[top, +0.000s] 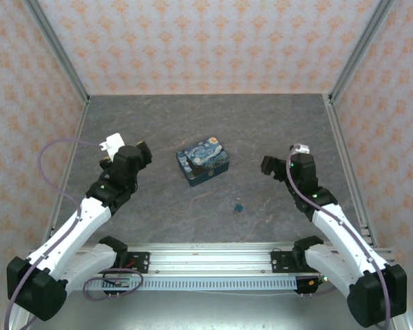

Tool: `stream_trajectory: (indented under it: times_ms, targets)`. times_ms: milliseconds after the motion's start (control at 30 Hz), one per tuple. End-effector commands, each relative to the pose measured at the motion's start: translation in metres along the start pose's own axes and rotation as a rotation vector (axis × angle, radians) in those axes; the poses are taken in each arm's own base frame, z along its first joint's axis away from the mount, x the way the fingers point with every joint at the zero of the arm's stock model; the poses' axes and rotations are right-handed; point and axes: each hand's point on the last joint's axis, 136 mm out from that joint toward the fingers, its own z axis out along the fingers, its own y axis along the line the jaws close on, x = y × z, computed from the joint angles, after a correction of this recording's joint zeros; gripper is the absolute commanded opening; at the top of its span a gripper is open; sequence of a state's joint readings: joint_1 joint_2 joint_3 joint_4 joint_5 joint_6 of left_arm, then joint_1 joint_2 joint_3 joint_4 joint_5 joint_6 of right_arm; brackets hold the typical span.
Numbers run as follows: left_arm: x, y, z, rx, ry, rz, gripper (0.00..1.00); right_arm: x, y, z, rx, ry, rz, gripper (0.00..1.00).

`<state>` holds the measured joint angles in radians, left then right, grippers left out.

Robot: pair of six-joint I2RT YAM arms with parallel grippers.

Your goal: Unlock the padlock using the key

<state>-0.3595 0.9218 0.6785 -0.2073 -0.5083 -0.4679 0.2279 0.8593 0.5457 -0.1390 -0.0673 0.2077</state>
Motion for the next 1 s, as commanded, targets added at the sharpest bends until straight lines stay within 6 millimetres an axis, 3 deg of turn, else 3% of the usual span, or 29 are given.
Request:
stream_trajectory:
  times_ms: [0, 133, 233, 533, 767, 967]
  targets:
    - [-0.013, 0.016, 0.012, -0.102, -0.16, 0.103, 1.0, -0.031, -0.041, 0.008, 0.156, -0.184, -0.035, 0.99]
    - [0.005, 0.025, 0.035, -0.159, -0.121, 0.187, 1.0, -0.035, -0.072, 0.032, 0.228, -0.233, -0.04, 0.99]
    - [0.018, 0.02, 0.051, -0.136, -0.118, 0.215, 1.0, -0.032, -0.08, 0.05, 0.208, -0.267, -0.02, 0.99]
    - [0.021, -0.002, 0.074, 0.001, -0.164, 0.28, 1.0, -0.012, -0.079, 0.078, 0.129, -0.29, -0.121, 0.99]
    - [0.016, -0.015, 0.084, 0.082, -0.189, 0.318, 1.0, -0.001, -0.081, 0.112, 0.136, -0.171, -0.134, 0.99]
    - [0.027, -0.015, 0.092, 0.082, -0.101, 0.392, 1.0, -0.001, -0.085, 0.113, 0.16, -0.171, -0.126, 0.99]
